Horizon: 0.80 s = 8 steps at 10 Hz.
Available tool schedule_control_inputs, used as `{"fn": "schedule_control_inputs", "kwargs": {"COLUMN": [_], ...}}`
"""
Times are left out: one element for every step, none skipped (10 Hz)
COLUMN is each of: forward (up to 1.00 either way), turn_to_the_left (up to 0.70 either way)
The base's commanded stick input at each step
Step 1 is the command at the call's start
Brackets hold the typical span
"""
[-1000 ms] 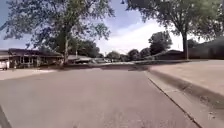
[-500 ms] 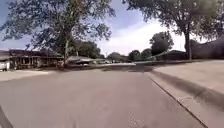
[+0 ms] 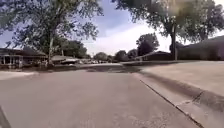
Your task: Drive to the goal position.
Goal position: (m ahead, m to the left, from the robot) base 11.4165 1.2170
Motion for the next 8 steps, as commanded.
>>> {"fn": "schedule_control_inputs", "kwargs": {"forward": [0.70, 0.70, 0.70, 0.70, 0.70, 0.70, 0.70, 0.70], "turn_to_the_left": [0.03, 0.03, 0.03, 0.03, 0.03, 0.03, 0.03, 0.03]}}
